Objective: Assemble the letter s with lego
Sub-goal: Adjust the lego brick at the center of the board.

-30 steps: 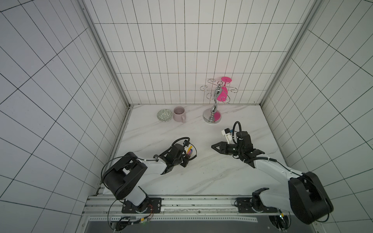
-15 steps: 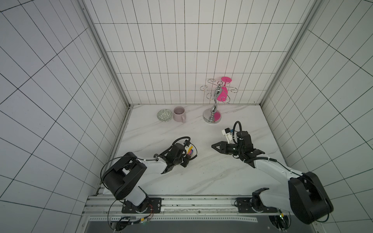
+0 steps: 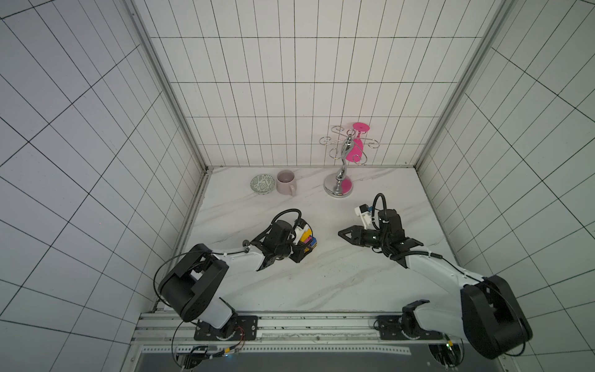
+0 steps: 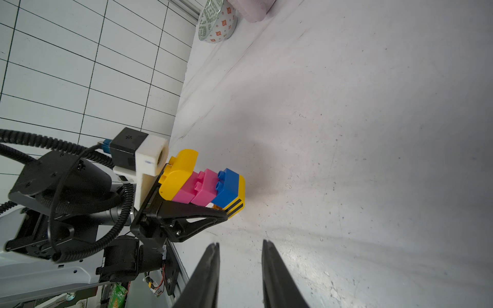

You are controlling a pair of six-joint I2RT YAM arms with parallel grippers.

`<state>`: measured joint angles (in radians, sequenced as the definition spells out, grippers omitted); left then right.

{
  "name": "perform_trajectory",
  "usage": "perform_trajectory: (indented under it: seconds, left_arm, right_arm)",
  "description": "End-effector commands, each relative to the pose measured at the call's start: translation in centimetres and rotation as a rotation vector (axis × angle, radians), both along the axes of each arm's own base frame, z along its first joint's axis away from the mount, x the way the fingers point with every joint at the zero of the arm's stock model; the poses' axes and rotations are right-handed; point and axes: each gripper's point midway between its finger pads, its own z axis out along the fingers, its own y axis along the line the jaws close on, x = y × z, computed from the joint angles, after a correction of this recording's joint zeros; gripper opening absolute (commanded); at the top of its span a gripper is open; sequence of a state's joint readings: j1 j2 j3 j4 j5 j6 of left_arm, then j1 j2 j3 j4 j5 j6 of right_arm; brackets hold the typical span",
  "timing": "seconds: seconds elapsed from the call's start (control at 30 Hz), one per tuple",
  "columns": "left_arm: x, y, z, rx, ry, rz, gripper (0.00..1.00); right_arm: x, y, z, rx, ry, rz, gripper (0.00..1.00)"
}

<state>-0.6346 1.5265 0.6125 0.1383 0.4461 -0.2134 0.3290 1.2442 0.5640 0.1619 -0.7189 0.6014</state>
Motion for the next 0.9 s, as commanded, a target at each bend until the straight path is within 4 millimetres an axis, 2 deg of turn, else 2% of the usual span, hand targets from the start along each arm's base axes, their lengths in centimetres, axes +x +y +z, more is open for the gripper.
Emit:
perform_trajectory:
  seconds: [0.0,0.3,0.53,0.87]
  left_arm:
    - [-1.0,-1.4,1.2,-0.103,0.106,-0.076,0.20]
    - [-1.7,-1.6,0.3,-0.141,0.292,-0.112,0.21]
    - [-1.9,-1.4,-1.4,-0.162,0.456,-0.104,0.22]
    - [-0.7,-1.1,-1.0,-0.215,0.596,-0.062,0.24]
  right_arm:
    - [1.0,0.1,2.6,0.024,-0.043,0.002,0.29]
    - [1.4,0.1,3.4,0.020,-0.033,0.004,0.29]
    - [1.9,0.3,4.1,0.022,-0.025,0.007,0.29]
    - [2.4,0.7,5.2,0.031,-0.020,0.021,0.29]
